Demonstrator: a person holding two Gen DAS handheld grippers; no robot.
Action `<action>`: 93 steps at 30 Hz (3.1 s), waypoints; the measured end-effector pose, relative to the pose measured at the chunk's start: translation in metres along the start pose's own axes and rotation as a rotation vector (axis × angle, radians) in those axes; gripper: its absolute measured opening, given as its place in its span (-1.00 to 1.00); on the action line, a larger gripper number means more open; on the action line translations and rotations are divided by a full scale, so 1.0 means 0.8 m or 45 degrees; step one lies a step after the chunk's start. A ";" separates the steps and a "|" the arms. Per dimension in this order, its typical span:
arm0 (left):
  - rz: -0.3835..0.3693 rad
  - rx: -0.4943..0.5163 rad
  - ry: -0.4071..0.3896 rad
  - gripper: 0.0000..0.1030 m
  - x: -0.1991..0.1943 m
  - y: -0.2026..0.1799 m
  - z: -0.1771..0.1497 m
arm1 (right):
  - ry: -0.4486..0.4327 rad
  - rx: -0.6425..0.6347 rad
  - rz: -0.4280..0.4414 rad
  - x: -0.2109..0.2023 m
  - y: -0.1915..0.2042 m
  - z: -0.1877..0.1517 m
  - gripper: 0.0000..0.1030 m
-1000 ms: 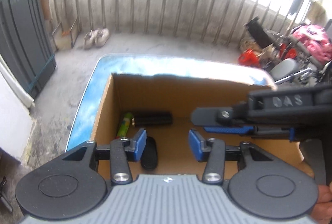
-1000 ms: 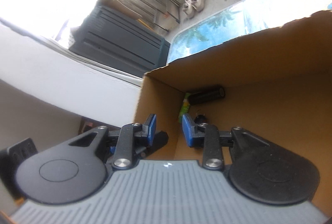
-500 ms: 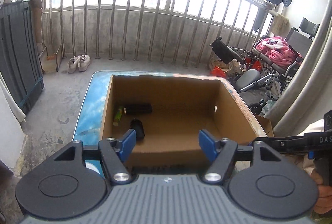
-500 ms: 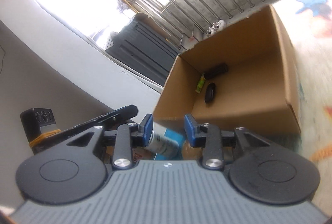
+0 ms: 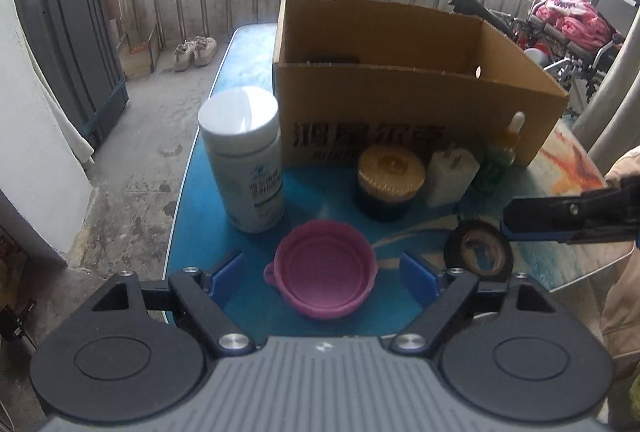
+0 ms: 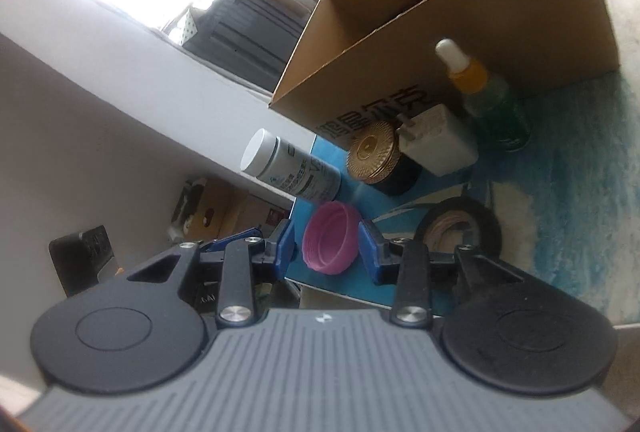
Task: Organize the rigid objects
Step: 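Withdraw the right tool from the box back over the table, then close the right tool on the rim of the pink bowl, then lift the pink bowl into the box and open the right tool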
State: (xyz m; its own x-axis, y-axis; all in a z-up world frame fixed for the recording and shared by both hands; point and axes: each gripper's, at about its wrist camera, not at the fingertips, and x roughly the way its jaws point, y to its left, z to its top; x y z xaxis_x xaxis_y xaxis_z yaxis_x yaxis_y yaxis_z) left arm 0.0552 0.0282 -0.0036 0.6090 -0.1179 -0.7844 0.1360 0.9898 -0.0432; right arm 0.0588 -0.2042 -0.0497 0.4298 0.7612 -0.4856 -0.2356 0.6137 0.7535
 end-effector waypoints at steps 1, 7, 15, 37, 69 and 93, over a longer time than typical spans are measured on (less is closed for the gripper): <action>0.008 0.006 0.019 0.72 0.006 0.000 -0.004 | 0.020 -0.028 -0.021 0.014 0.006 0.001 -0.31; 0.011 0.021 0.079 0.72 0.033 0.002 -0.027 | 0.107 -0.143 -0.145 0.073 0.031 0.007 -0.31; 0.015 0.067 0.079 0.72 0.053 -0.001 -0.029 | 0.152 -0.221 -0.232 0.116 0.040 0.012 -0.31; 0.031 0.105 0.039 0.52 0.044 -0.010 -0.036 | 0.159 -0.203 -0.269 0.144 0.024 0.002 -0.65; 0.089 0.246 -0.328 0.46 -0.062 -0.072 0.020 | -0.154 -0.459 -0.207 0.000 0.126 0.029 -0.65; 0.059 0.105 -0.066 0.44 0.073 -0.068 0.212 | 0.245 -0.195 -0.236 0.077 0.032 0.307 -0.68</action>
State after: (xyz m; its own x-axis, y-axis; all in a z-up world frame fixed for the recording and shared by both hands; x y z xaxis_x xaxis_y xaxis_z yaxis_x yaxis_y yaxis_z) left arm 0.2162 -0.0463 0.0580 0.6555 -0.0782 -0.7512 0.1690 0.9846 0.0449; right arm 0.2934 -0.1927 0.0486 0.3079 0.6500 -0.6948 -0.3037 0.7592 0.5757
